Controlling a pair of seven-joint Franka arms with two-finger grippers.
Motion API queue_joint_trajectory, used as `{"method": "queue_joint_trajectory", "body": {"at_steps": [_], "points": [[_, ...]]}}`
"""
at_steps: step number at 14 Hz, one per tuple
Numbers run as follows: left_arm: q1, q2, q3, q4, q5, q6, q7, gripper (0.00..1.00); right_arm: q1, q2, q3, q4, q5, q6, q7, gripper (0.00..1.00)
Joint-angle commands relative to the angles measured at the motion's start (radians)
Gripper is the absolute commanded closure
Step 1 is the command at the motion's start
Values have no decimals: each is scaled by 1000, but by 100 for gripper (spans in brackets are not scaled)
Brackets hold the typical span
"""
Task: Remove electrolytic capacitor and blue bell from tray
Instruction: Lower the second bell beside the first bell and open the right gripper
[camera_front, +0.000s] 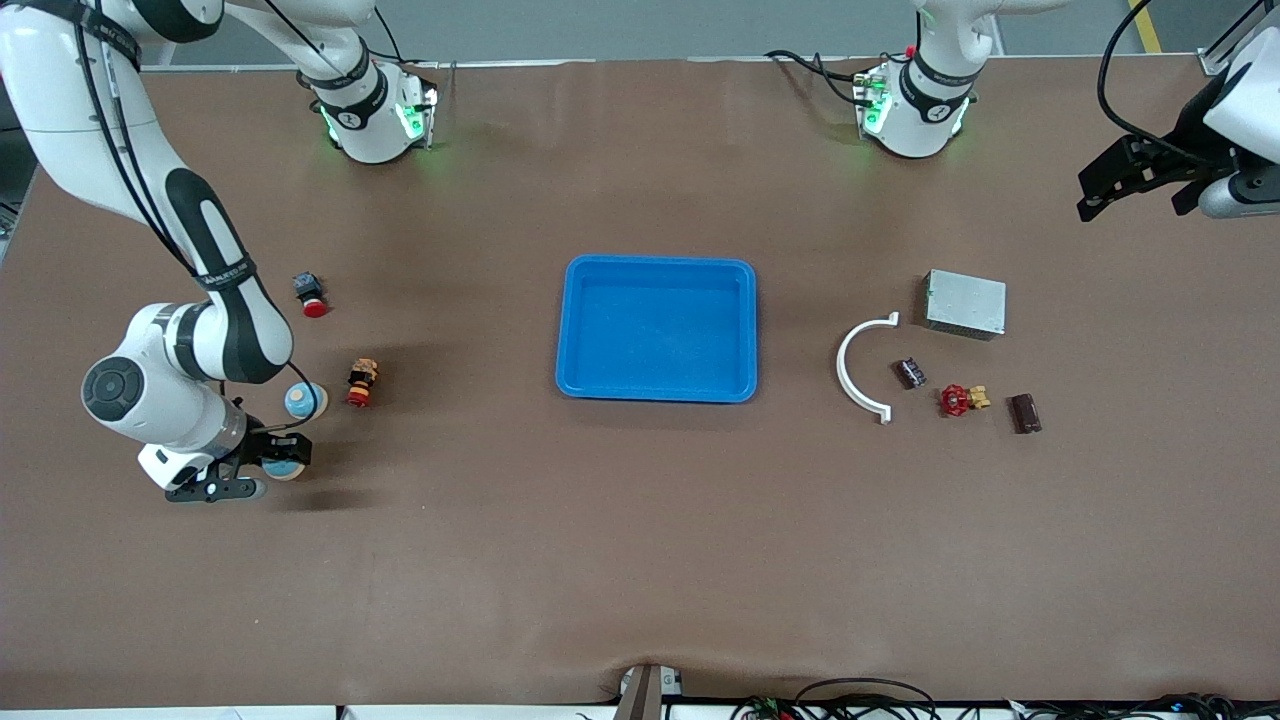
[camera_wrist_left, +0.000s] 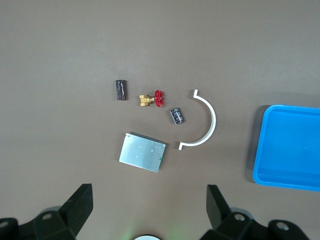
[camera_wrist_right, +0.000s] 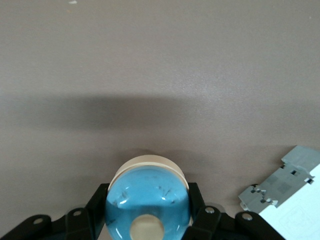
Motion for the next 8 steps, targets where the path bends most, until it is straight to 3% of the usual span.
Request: {"method": "queue_joint_trajectory", "body": {"at_steps": [1, 8], "points": [[-3, 18, 6, 38, -17, -27, 14, 0, -21, 22, 14, 22, -11, 19, -15, 100], [-4, 18, 1, 62, -14, -37, 15, 0, -21, 45, 10, 24, -26, 48, -15, 100]]}}
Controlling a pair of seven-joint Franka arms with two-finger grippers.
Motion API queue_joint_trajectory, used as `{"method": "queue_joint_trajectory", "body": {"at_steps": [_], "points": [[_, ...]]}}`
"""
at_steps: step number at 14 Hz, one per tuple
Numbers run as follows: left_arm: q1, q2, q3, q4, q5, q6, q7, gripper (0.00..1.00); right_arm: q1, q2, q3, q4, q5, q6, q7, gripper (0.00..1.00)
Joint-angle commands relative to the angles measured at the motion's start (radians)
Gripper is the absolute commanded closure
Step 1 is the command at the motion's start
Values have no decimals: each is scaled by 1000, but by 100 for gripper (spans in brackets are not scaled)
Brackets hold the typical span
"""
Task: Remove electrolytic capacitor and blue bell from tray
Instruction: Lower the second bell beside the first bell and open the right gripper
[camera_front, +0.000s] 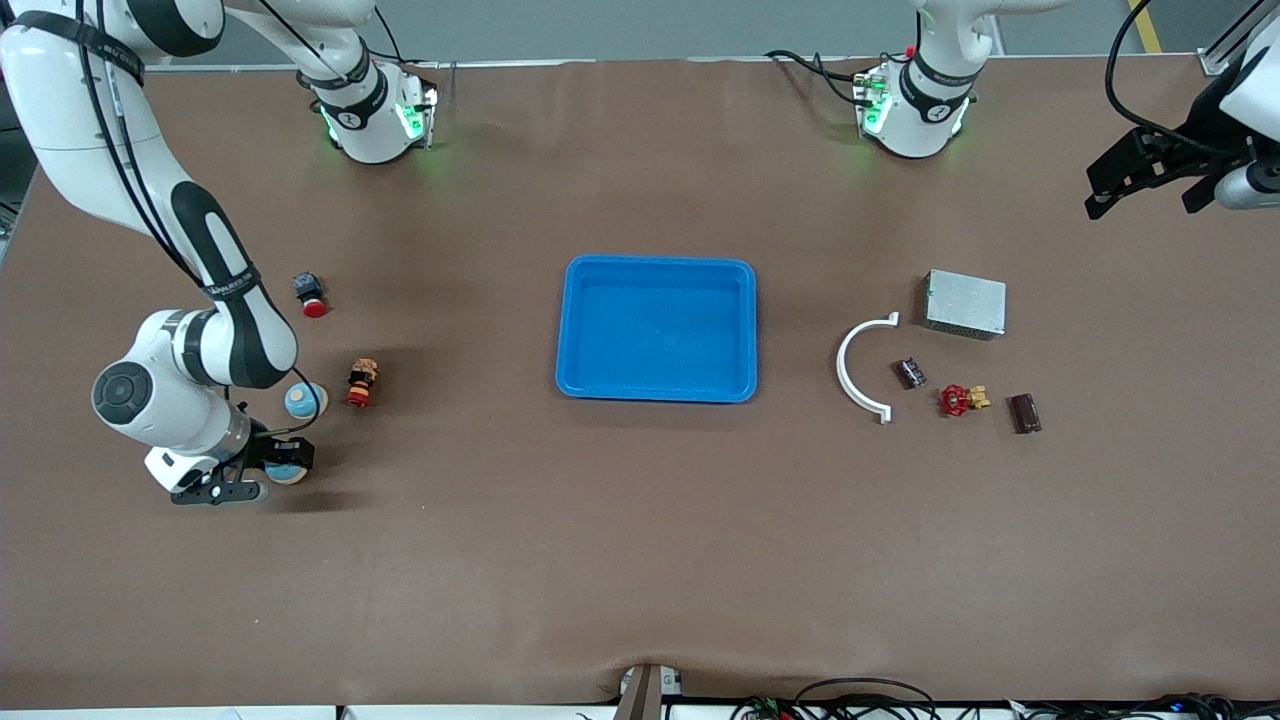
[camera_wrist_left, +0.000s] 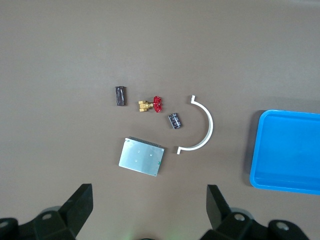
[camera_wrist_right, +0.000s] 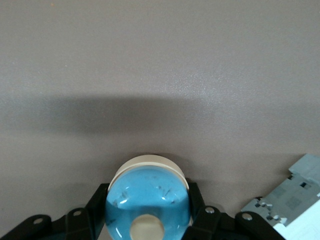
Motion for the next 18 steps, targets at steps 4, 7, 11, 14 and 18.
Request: {"method": "queue_joint_trajectory", "body": {"at_steps": [4, 7, 11, 14, 18], "points": [[2, 10, 3, 25, -14, -63, 18, 0, -28, 28, 10, 25, -27, 30, -13, 100], [0, 1, 1, 18, -12, -82, 17, 0, -36, 40, 10, 25, -39, 44, -13, 100], [-1, -2, 1, 3, -9, -79, 18, 0, -34, 44, 11, 25, -35, 44, -8, 100], [-1, -2, -2, 3, -3, -76, 20, 0, -25, 46, 11, 25, -24, 44, 4, 100], [-4, 1, -2, 5, 6, -76, 21, 0, -20, 46, 11, 27, -24, 44, 21, 100]]}}
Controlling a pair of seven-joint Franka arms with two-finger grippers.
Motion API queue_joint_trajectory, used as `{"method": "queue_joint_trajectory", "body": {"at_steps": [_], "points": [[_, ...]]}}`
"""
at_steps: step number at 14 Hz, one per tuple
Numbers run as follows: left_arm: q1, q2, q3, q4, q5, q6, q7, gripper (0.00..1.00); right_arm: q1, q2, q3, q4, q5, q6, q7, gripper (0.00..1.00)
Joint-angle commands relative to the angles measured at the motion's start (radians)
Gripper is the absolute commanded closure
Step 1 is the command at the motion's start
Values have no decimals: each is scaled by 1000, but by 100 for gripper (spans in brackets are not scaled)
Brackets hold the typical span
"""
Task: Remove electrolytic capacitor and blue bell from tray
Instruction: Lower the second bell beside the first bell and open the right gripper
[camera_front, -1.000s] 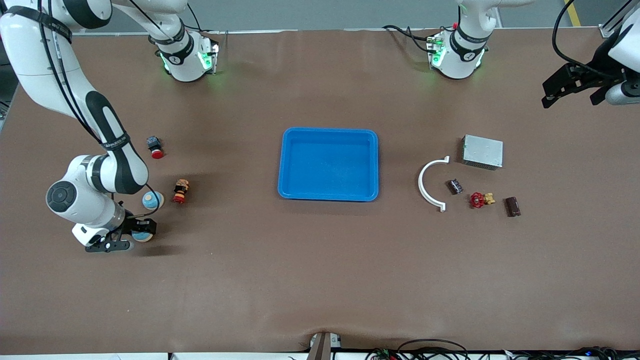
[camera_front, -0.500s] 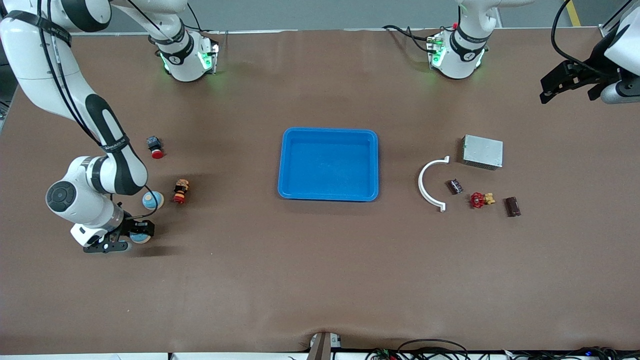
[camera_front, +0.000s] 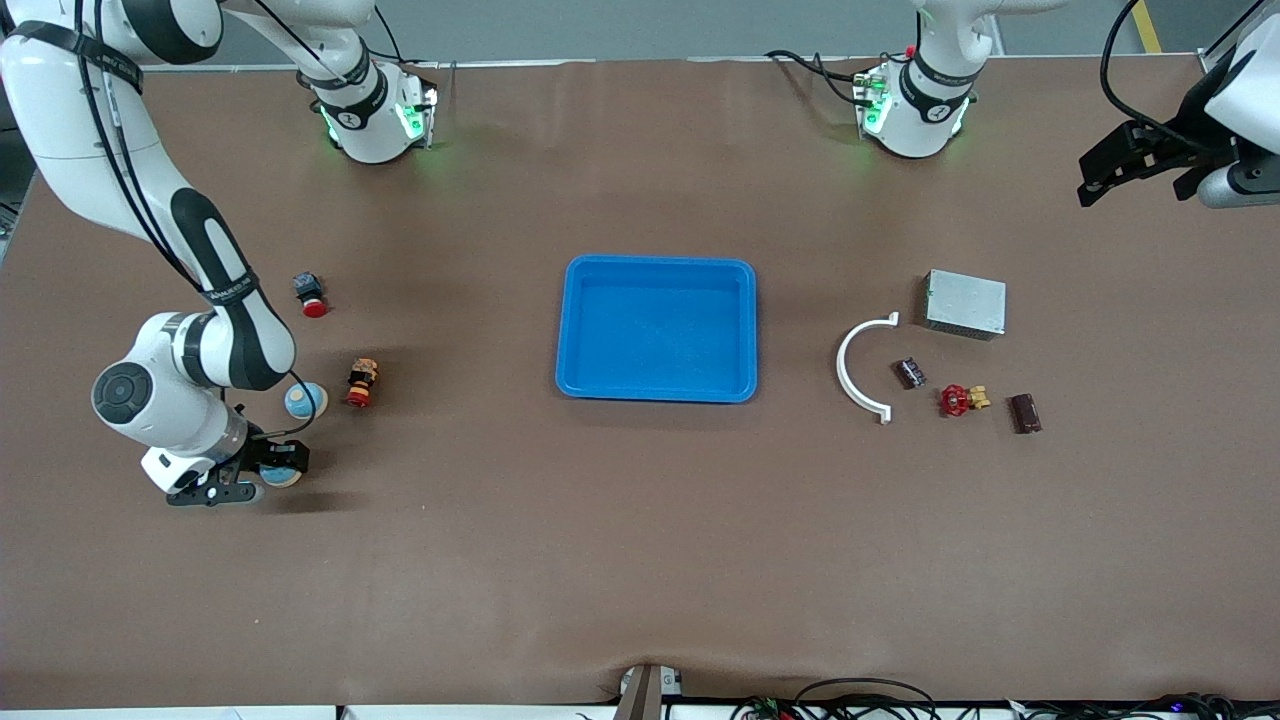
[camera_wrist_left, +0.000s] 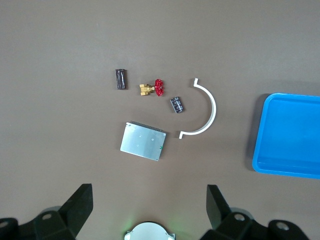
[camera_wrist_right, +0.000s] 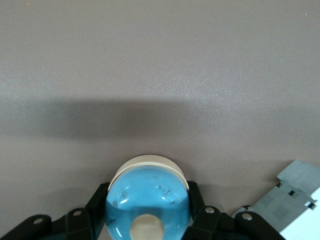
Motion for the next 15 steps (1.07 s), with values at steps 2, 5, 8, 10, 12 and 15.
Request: {"method": "queue_joint_trajectory", "body": {"at_steps": [2, 5, 8, 10, 12, 15], "points": [[-4, -2, 1, 3, 6, -11, 21, 0, -12, 25, 14, 29, -4, 4, 18, 34], [-3, -3, 1, 3, 6, -11, 21, 0, -15, 24, 14, 29, -6, 4, 10, 0], [2, -5, 4, 7, 8, -11, 21, 0, -14, 22, 14, 29, -7, 4, 9, 0], [0, -5, 4, 6, 8, -11, 21, 0, -12, 19, 14, 29, -7, 3, 9, 0], [0, -5, 1, 4, 9, -11, 15, 0, -9, 15, 14, 31, -12, -2, 10, 0], [0, -5, 1, 3, 8, -11, 12, 0, -1, -13, 14, 31, -15, -38, 10, 0]]}}
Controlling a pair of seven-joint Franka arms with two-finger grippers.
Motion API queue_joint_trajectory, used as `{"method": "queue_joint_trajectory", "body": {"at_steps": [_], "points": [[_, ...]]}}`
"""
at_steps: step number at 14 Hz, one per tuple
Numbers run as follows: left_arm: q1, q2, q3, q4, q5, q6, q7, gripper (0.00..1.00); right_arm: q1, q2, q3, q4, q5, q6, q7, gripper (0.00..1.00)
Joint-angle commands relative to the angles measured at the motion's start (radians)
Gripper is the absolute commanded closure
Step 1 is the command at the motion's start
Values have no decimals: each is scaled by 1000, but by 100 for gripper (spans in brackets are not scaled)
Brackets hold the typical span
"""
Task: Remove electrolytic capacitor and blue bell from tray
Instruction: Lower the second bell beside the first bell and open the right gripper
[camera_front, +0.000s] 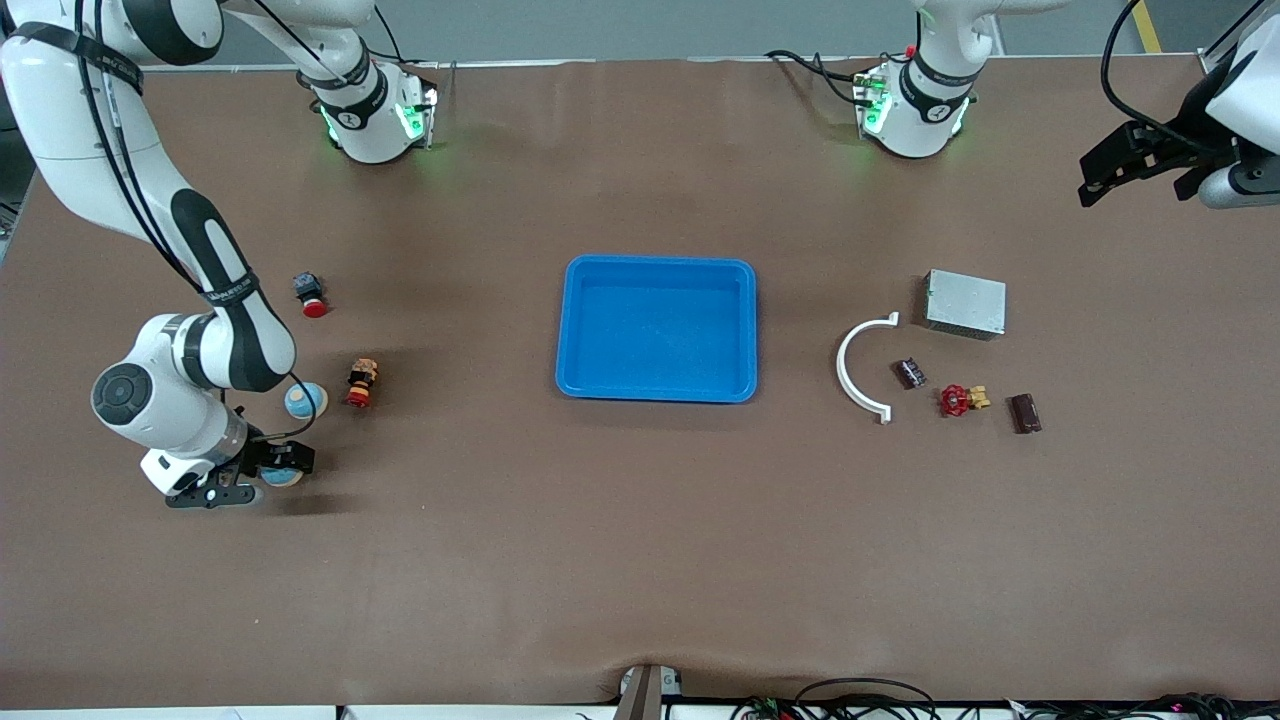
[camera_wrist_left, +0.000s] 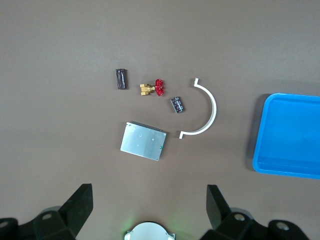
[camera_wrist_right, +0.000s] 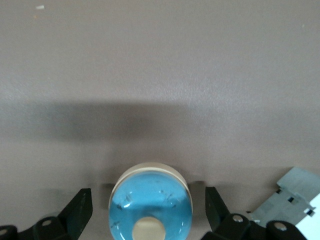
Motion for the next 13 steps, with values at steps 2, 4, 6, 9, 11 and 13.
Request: {"method": "queue_joint_trajectory", "body": {"at_steps": [2, 4, 6, 9, 11, 13], "points": [[-5, -5, -1, 5, 9, -11, 11, 0, 1, -80, 11, 17, -17, -144, 7, 0], [-4, -3, -1, 5, 9, -11, 11, 0, 19, -146, 13, 30, -16, -291, 16, 0], [-2, -3, -1, 6, 9, -9, 11, 0, 26, -218, 16, 33, -10, -407, 34, 0], [0, -3, -1, 5, 9, -11, 11, 0, 27, -315, 20, 29, 9, -529, 80, 0], [0, -3, -1, 5, 8, -11, 11, 0, 44, -379, 23, 26, 48, -599, 129, 0], [3, 4, 3, 2, 4, -11, 3, 0, 56, -441, 25, 12, 91, -652, 166, 0]]}}
